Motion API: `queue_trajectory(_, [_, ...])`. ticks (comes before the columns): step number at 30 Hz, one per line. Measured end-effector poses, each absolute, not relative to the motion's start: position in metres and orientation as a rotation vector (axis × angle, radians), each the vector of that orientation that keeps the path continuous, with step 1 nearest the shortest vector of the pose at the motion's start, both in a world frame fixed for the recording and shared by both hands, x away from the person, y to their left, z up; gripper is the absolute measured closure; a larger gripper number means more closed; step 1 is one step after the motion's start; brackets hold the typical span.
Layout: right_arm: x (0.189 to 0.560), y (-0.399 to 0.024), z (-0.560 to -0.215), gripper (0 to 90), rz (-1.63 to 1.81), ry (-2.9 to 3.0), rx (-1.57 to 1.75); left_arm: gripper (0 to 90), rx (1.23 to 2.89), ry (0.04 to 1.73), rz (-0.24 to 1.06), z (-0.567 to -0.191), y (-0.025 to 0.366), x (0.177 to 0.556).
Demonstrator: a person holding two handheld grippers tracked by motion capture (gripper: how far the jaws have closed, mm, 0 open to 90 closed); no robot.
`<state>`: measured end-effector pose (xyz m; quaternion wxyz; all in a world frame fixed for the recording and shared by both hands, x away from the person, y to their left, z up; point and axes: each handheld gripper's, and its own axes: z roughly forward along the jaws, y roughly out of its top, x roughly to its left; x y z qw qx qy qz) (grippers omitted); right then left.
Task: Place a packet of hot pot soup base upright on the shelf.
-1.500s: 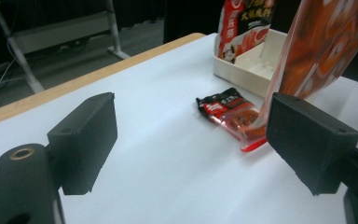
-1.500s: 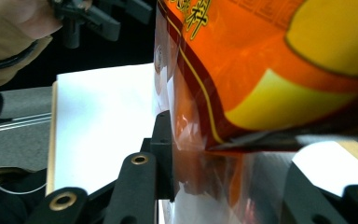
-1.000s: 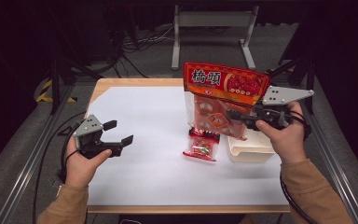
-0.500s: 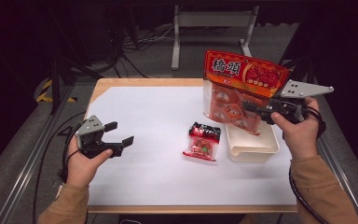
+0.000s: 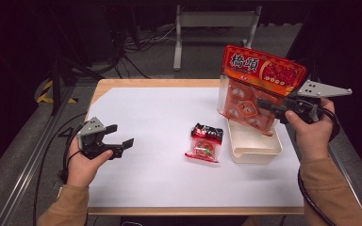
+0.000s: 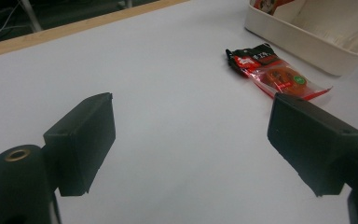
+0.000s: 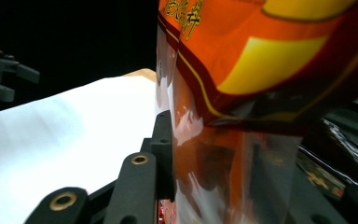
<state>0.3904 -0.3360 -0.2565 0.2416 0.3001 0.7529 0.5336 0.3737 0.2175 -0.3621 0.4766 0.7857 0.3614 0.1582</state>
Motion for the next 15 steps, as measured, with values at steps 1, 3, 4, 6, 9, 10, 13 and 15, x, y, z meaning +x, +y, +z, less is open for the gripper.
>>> queue_trajectory(1, [0.391,-0.338,-0.257,70.2,1.458,2.053,0.829,16.3,1.919,0.888,0.375,-0.363,0.218,0.374])
queue_trajectory(3, [0.392,-0.342,-0.259,70.2,1.451,2.043,0.841,16.3,1.924,0.886,0.383,-0.363,0.218,0.375])
queue_trajectory(4, [0.392,-0.344,-0.259,70.2,1.449,2.041,0.851,16.3,1.925,0.885,0.382,-0.364,0.218,0.375])
queue_trajectory(6, [0.393,-0.347,-0.261,70.2,1.454,2.033,0.855,16.2,1.926,0.885,0.377,-0.365,0.218,0.376])
queue_trajectory(9, [0.393,-0.349,-0.264,70.2,1.461,2.014,0.857,16.2,1.928,0.893,0.362,-0.365,0.218,0.375])
queue_trajectory(10, [0.393,-0.35,-0.266,70.2,1.465,2.007,0.858,16.2,1.924,0.894,0.36,-0.366,0.217,0.375])
queue_trajectory(13, [0.394,-0.353,-0.27,70.2,1.465,1.996,0.874,16.1,1.925,0.89,0.357,-0.366,0.218,0.375])
queue_trajectory(15, [0.394,-0.353,-0.272,70.2,1.465,1.996,0.872,16.0,1.924,0.889,0.355,-0.366,0.218,0.376])
